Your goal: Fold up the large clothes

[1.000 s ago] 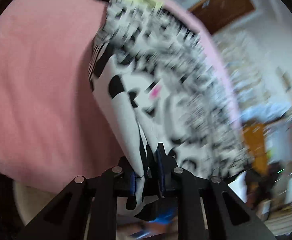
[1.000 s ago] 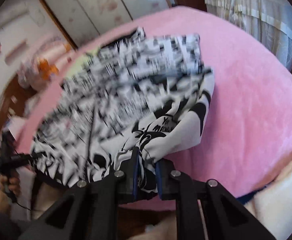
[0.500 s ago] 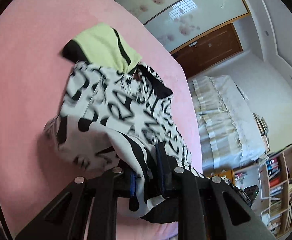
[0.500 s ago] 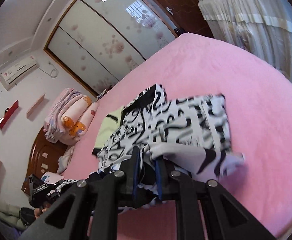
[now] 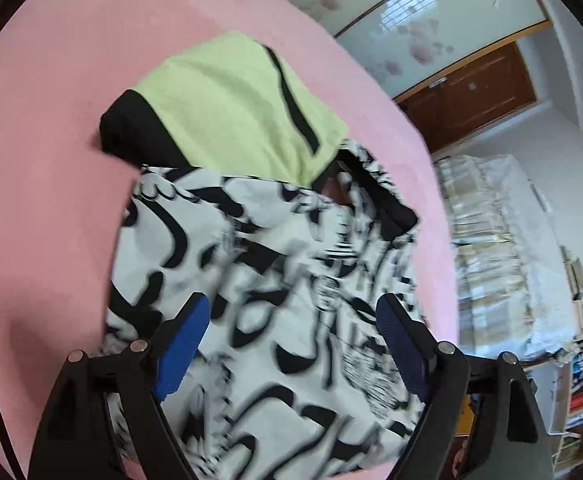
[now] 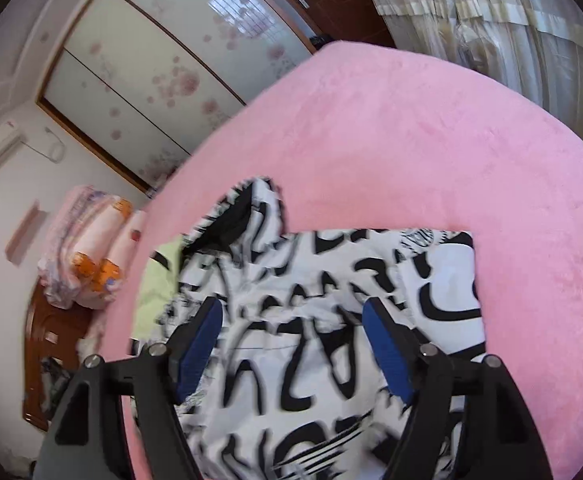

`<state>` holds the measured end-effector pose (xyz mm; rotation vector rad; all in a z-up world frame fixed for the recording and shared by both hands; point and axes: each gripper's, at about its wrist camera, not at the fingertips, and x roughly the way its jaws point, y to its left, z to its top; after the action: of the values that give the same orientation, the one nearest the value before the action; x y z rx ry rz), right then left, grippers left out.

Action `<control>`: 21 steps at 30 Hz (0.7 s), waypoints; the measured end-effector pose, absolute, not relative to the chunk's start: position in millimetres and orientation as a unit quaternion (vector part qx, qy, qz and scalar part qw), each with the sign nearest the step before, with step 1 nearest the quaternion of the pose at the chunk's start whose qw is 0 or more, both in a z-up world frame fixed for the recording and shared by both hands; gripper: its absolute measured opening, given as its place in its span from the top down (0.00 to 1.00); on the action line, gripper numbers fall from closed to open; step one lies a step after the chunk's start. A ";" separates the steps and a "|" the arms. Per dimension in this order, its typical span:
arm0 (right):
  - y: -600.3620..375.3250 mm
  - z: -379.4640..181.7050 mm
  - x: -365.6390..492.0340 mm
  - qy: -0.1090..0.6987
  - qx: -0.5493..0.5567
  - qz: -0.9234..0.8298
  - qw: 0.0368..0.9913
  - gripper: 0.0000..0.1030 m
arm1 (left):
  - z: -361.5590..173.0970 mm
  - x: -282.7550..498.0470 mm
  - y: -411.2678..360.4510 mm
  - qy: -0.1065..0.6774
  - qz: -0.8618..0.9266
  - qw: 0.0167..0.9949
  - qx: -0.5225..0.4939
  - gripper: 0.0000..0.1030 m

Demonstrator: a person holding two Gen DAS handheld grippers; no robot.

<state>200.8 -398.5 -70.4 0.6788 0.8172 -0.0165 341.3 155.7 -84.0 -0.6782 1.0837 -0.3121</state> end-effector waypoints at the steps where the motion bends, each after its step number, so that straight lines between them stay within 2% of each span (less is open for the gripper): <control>1: -399.4 -80.6 207.1 0.403 0.314 -0.011 0.859 0.29 | -89.6 345.7 155.6 0.511 -0.141 0.792 -0.303 0.18; 9: -393.4 -136.9 244.2 0.488 0.223 -0.023 0.844 0.29 | -127.7 372.1 129.7 0.554 -0.141 0.808 -0.145 0.19; 17: -391.7 -160.3 256.3 0.511 0.168 -0.021 0.843 0.29 | -144.9 393.5 94.5 0.570 -0.156 0.805 -0.040 0.20; 18: -389.6 -161.2 256.7 0.511 0.162 -0.019 0.844 0.29 | -145.3 394.4 88.9 0.567 -0.161 0.807 -0.030 0.21; 19: -387.8 -161.6 257.6 0.512 0.157 -0.018 0.844 0.29 | -144.8 393.9 84.3 0.563 -0.165 0.809 -0.025 0.28; 21: -380.1 -161.7 256.3 0.514 0.132 -0.008 0.848 0.39 | -142.7 391.7 74.0 0.556 -0.174 0.813 -0.015 0.44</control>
<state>256.3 -380.1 -161.7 0.2792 1.0834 -0.0168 391.7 74.0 -142.7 -0.0326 1.1871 -0.3705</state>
